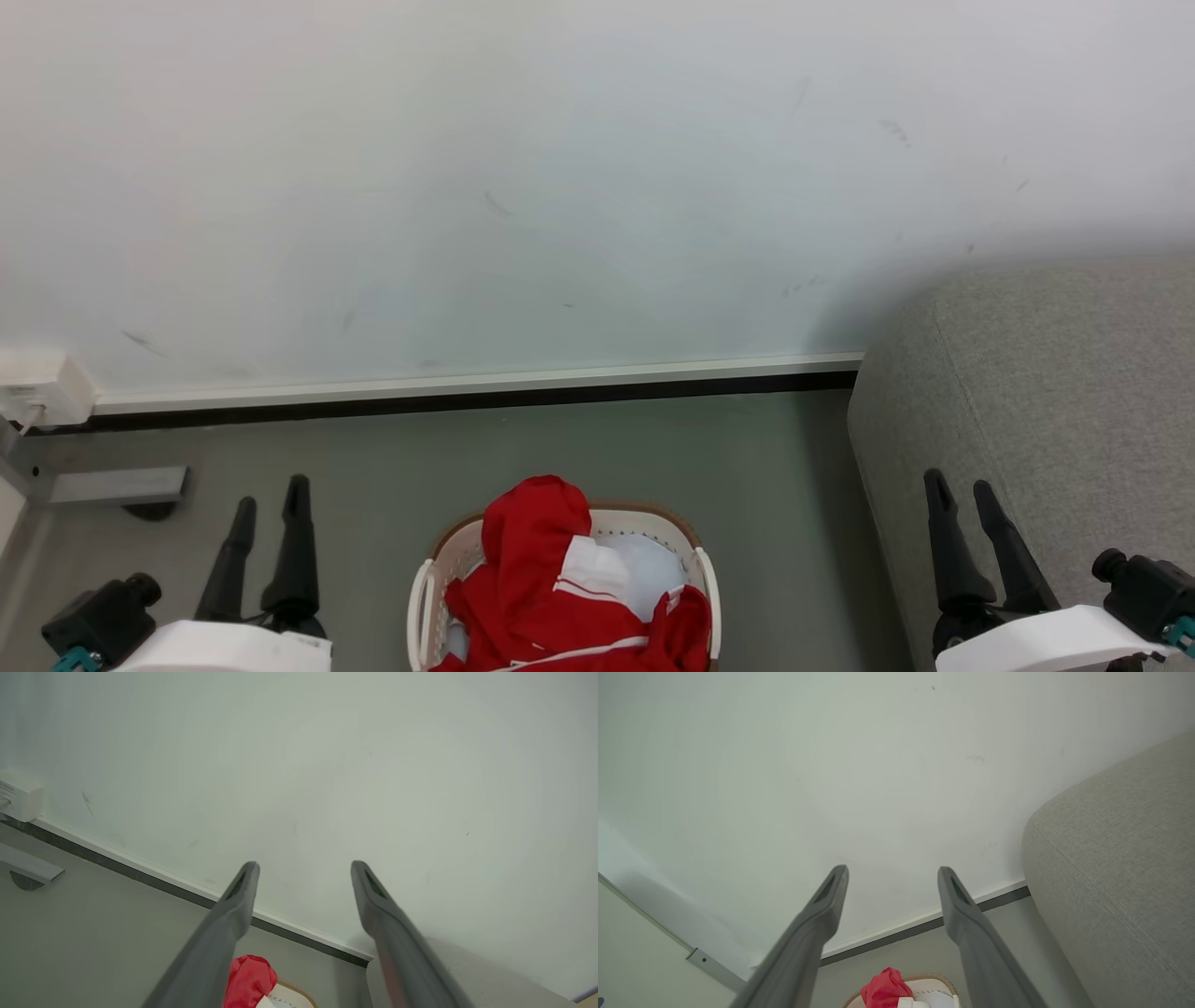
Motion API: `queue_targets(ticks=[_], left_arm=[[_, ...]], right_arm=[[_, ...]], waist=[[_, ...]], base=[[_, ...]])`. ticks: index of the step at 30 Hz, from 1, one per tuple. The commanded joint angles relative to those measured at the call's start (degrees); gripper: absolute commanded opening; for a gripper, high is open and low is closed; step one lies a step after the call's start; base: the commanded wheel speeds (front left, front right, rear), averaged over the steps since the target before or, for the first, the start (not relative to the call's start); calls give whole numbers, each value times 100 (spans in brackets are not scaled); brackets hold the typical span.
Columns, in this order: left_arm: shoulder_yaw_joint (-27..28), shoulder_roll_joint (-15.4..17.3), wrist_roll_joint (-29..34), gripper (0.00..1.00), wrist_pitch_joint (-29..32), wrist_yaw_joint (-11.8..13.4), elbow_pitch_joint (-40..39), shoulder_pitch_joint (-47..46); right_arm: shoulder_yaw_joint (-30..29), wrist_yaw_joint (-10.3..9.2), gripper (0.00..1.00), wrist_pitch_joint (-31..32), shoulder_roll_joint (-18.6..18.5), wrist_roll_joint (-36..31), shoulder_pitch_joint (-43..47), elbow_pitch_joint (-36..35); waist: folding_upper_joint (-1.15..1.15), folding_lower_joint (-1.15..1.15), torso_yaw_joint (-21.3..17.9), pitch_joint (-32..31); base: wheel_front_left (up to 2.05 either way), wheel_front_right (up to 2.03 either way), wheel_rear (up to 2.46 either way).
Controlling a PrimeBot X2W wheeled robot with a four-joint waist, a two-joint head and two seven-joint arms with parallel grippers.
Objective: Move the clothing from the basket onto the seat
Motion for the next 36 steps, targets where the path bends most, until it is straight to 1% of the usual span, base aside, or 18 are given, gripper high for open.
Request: queue_targets(ticks=[1,11,36], left_arm=[[-1,77,202,100,-48,-37,-75,-20],[-40,125,806,100,-202,-34,-111,-10],[-108,198,2052,100,-528,-38,-109,8]], right_arm=[[14,-6,100,-51,-49,-152,-126,-40],[78,-7,100,-204,-13,-728,-123,-69],[393,-9,100,-531,-11,-1753,-180,135]], waist=[[0,0,-3,-2],[0,0,-56,-15],[0,0,-99,-54]], base=[[0,0,0],[0,0,0],[0,0,0]])
